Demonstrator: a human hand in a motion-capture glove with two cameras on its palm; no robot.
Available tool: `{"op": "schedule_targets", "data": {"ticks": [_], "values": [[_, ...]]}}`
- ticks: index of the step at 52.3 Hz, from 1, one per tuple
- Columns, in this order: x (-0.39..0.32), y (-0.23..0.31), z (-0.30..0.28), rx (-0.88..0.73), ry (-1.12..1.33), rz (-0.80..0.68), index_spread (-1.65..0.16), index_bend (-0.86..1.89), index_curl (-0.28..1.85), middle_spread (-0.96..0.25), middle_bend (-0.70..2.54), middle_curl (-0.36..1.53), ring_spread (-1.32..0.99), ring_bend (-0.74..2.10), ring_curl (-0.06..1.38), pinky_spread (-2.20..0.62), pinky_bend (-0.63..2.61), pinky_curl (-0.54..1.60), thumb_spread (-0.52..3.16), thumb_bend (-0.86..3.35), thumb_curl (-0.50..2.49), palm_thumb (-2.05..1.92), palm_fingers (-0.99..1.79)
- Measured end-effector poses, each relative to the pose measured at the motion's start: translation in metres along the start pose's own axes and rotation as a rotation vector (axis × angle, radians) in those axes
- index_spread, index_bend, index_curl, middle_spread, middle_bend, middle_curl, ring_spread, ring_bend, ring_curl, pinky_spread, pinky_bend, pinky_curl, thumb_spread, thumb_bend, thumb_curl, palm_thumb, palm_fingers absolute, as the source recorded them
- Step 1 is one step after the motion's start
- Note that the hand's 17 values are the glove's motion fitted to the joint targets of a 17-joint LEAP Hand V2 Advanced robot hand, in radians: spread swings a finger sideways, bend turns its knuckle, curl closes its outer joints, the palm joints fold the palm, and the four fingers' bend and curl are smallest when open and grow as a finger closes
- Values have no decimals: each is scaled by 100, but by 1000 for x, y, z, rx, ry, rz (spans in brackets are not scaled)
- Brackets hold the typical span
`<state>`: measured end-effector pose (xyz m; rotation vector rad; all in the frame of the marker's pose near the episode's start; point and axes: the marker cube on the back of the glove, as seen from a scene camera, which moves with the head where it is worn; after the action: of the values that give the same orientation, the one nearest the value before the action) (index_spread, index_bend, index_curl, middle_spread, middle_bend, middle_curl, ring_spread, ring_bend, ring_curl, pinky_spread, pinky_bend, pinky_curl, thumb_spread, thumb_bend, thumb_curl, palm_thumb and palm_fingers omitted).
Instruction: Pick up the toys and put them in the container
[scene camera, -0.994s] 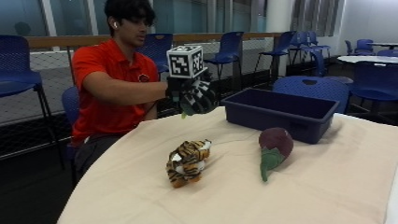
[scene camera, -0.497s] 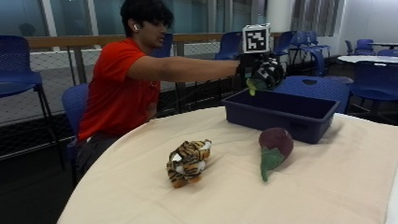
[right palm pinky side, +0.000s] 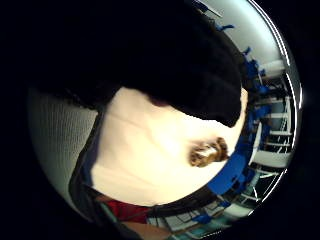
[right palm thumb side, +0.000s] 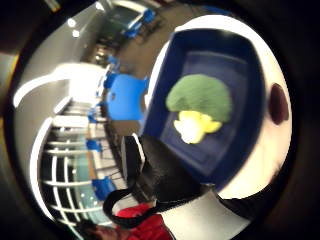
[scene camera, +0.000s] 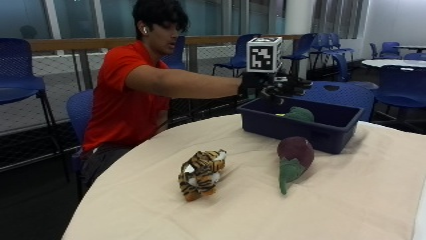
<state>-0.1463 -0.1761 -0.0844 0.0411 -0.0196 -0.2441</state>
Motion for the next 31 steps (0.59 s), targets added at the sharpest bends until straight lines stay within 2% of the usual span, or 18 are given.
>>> {"op": "schedule_targets", "data": {"ticks": [7,17,31], "values": [[93,34,-2,-13,142,128,-36,13,30,-8,12,27,0,15,24,10,120,39,109,-10,41,-13,-25],[221,93,16,-102,140,355,-36,14,28,-7,12,25,3,15,23,14,118,37,105,-9,32,-12,-24],[284,146,78,-335,136,442,-36,11,25,-5,10,22,6,14,20,15,131,39,100,-8,26,-10,-24]]}}
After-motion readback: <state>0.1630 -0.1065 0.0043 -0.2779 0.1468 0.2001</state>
